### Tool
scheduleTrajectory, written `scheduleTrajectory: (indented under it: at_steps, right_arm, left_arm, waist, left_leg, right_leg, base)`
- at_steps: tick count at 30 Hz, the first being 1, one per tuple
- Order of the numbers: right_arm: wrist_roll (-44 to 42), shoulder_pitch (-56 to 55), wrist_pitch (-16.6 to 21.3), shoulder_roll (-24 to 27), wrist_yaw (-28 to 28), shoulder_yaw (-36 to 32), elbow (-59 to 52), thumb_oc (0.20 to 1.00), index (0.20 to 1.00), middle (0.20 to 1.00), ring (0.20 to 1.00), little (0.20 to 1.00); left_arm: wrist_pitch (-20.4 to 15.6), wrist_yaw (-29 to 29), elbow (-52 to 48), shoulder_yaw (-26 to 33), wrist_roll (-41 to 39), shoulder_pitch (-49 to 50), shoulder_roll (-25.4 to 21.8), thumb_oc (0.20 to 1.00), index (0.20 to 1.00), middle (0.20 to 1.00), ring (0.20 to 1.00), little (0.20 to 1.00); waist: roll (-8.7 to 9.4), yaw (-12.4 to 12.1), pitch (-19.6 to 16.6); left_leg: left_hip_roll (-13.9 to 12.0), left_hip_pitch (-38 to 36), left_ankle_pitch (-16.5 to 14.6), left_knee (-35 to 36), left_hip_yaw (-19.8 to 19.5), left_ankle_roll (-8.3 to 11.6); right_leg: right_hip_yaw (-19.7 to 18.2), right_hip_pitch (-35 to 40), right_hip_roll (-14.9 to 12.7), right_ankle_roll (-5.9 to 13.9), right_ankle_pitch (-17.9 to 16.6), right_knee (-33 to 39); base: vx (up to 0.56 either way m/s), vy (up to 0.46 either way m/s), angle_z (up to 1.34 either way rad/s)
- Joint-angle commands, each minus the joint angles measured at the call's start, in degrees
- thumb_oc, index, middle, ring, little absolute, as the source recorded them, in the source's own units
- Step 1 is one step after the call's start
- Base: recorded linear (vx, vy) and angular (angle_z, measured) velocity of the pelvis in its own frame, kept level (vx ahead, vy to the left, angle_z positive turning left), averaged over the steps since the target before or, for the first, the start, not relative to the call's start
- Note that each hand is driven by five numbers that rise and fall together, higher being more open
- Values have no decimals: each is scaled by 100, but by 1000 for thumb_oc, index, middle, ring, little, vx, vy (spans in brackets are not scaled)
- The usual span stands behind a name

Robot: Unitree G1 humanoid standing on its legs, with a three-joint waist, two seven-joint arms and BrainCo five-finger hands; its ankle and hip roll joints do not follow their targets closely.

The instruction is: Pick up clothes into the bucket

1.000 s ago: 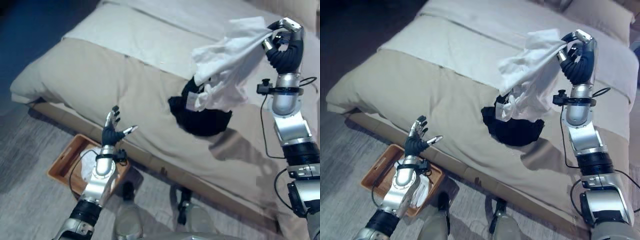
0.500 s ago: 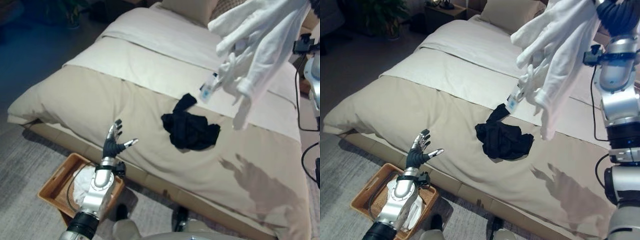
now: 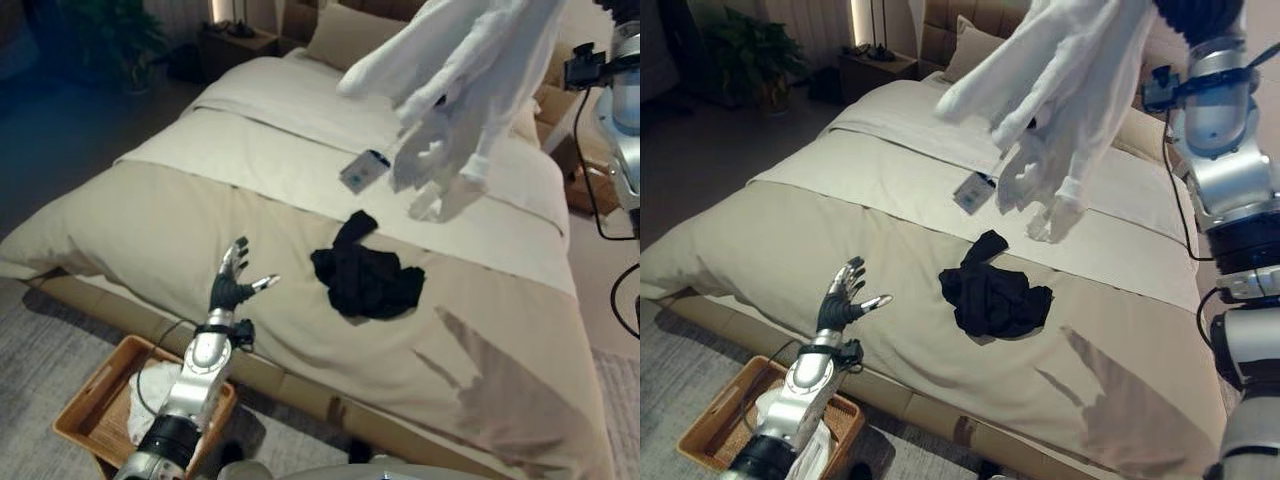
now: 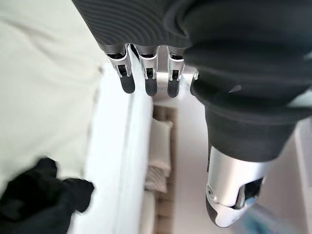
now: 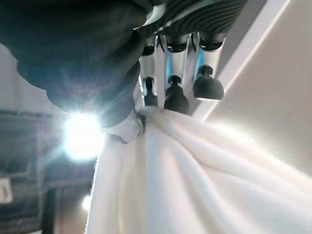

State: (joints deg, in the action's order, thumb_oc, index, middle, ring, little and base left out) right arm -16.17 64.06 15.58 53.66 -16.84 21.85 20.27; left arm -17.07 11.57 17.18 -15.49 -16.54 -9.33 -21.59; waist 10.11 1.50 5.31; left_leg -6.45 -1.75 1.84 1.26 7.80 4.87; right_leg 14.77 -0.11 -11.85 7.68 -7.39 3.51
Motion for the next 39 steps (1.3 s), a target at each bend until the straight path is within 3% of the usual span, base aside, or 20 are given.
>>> scheduleTrajectory:
  at_steps: [1, 6, 14, 26, 31, 32, 39]
  right_arm:
    - [-389, 606, 244, -53, 192, 212, -255, 200, 200, 200, 200, 200]
    - [-387, -115, 42, -339, 715, 340, -844, 200, 200, 200, 200, 200]
    - [-570, -1053, -153, -632, 1486, 504, -1459, 200, 200, 200, 200, 200]
    - [-479, -1827, -262, -1205, 1805, 573, -1982, 200, 200, 200, 200, 200]
    - [-616, -1847, -262, -1325, 1880, 547, -2243, 200, 200, 200, 200, 200]
    - [-724, -1873, -237, -1358, 1929, 575, -2378, 200, 200, 200, 200, 200]
    - [-830, -1794, -216, -1282, 1958, 667, -2668, 200, 200, 200, 200, 200]
  left_arm:
    - [-252, -94, -290, -186, 47, -639, -207, 1000, 1000, 1000, 1000, 1000]
    - [-190, -175, -728, -341, -365, -1369, -133, 1000, 1000, 1000, 1000, 1000]
    - [-36, -166, -734, -650, -115, -2079, -164, 1000, 1000, 1000, 1000, 1000]
    - [174, 73, -102, -863, -51, -2514, 179, 1000, 1000, 1000, 1000, 1000]
    - [352, -338, 224, -1144, -748, -2685, 280, 1000, 1000, 1000, 1000, 1000]
    - [474, -686, 305, -1295, -1358, -2645, 308, 1000, 1000, 1000, 1000, 1000]
    - [766, -1041, 854, -1824, -1644, -2673, 467, 1000, 1000, 1000, 1000, 1000]
  waist:
    - [7, 52, -237]
    - [-108, 138, -277]
    - [-204, 150, -263]
    - [-303, 135, -273]
    - [-348, 176, -291]
    - [-369, 204, -316]
    - [-376, 275, -381]
  left_leg:
    - [-112, -21, -145, -217, 85, 57]
    - [-117, -112, -154, -196, 120, 49]
    - [-106, -135, -175, -246, 87, 43]
    - [-81, -132, -199, -308, 52, 27]
    - [-67, -135, -169, -278, 34, 17]
    - [-63, -151, -163, -261, 55, 14]
    - [-60, -181, -157, -230, 51, 8]
  right_leg:
    - [-191, 102, -251, 474, -183, -317]
    - [-218, 154, -253, 466, -165, -297]
    - [-180, 235, -282, 478, -157, -275]
    - [-137, 300, -313, 478, -133, -279]
    - [-129, 300, -316, 487, -147, -272]
    - [-133, 293, -323, 495, -158, -276]
    - [-148, 304, -323, 496, -170, -271]
  base:
    - [22, 8, -3]
    - [9, 5, -7]
    - [2, -1, -4]
    - [-1, 0, 1]
    - [-2, 7, 4]
    - [3, 6, 4]
    - [0, 0, 0]
